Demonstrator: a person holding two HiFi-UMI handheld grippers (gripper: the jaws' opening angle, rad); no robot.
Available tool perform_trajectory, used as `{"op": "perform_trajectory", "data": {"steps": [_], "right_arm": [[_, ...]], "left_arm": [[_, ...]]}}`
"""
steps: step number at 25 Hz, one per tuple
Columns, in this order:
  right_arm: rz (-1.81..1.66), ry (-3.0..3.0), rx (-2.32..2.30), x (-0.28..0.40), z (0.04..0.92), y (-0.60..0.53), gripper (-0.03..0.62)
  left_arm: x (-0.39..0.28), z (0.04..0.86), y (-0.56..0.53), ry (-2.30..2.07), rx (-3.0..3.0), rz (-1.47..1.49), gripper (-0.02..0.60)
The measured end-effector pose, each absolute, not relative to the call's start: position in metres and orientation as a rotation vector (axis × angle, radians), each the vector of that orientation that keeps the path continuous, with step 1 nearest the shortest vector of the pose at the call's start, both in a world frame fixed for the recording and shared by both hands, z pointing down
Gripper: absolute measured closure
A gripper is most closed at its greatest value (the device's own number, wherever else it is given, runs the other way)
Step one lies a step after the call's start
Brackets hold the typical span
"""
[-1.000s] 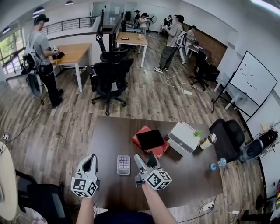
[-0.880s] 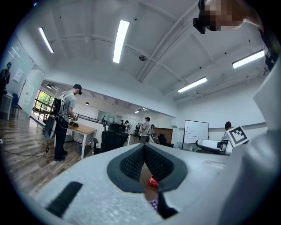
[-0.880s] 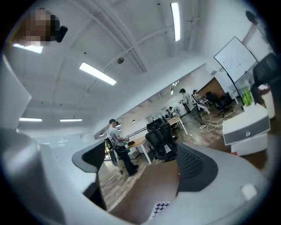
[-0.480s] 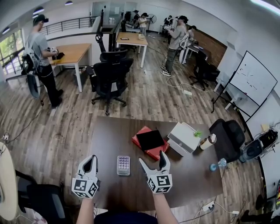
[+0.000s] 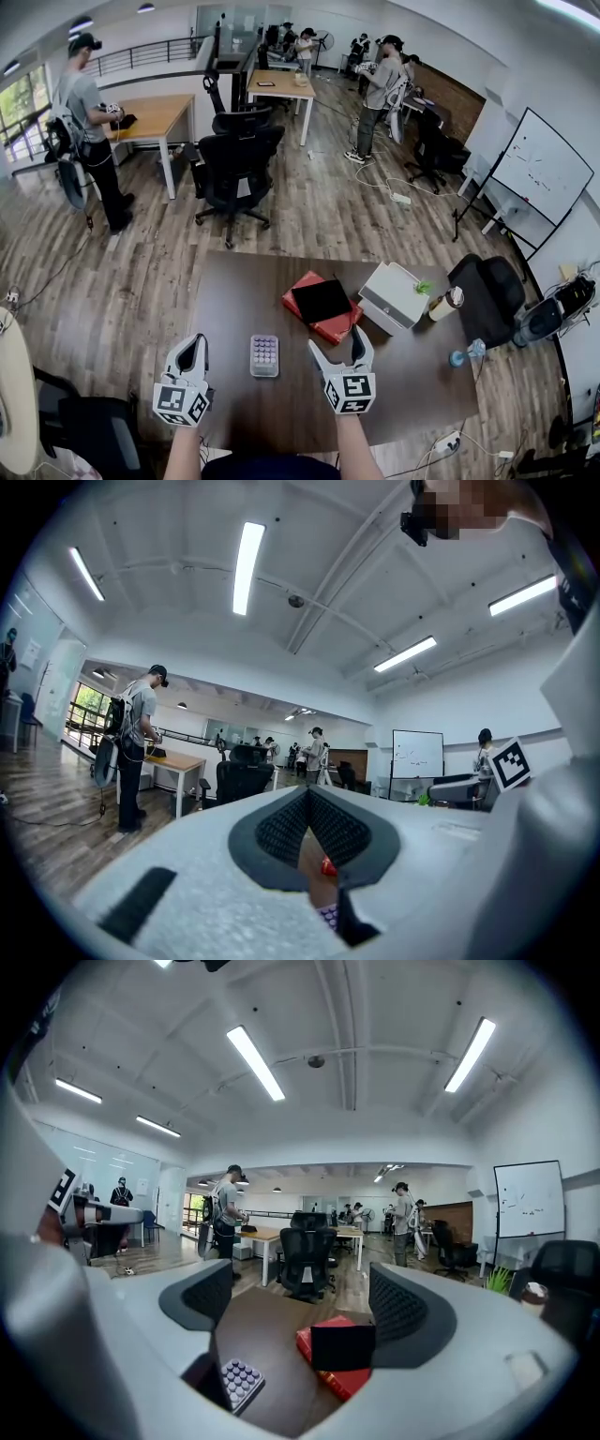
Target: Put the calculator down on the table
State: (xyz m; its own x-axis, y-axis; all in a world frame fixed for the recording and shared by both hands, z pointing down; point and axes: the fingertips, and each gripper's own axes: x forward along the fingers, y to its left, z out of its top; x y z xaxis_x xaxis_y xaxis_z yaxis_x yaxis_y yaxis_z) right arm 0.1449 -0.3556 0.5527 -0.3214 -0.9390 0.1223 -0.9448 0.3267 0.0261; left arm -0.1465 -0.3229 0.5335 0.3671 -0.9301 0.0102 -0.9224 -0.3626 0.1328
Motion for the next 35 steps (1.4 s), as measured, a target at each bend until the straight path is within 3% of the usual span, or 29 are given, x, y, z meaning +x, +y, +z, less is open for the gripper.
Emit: {"op": "perform_trajectory", "data": {"steps": [10, 14, 18, 35], "right_arm": [[0.08, -2.465, 1.841, 0.157, 0.543, -0.357, 0.157], [0.061, -2.436, 1.891, 0.164, 0.537, -0.354, 0.342], [0.056, -2.378, 1.96, 0.177, 0.533, -0.351, 0.577], [0.054, -2.401, 1.933, 0.182, 0.525, -0.341, 0.588]], "left_arm": [[-0.149, 0.535, -0.326, -1.708, 2.49, -0.114, 0.583], [-0.147, 0.536, -0.325, -1.703, 2.491, -0.112, 0.583], [-0.145, 0.534, -0.322, -1.699, 2.493, -0.115, 0.584], [-0.144, 0.532, -0.317, -1.695, 2.492, -0.127, 0.584]]}}
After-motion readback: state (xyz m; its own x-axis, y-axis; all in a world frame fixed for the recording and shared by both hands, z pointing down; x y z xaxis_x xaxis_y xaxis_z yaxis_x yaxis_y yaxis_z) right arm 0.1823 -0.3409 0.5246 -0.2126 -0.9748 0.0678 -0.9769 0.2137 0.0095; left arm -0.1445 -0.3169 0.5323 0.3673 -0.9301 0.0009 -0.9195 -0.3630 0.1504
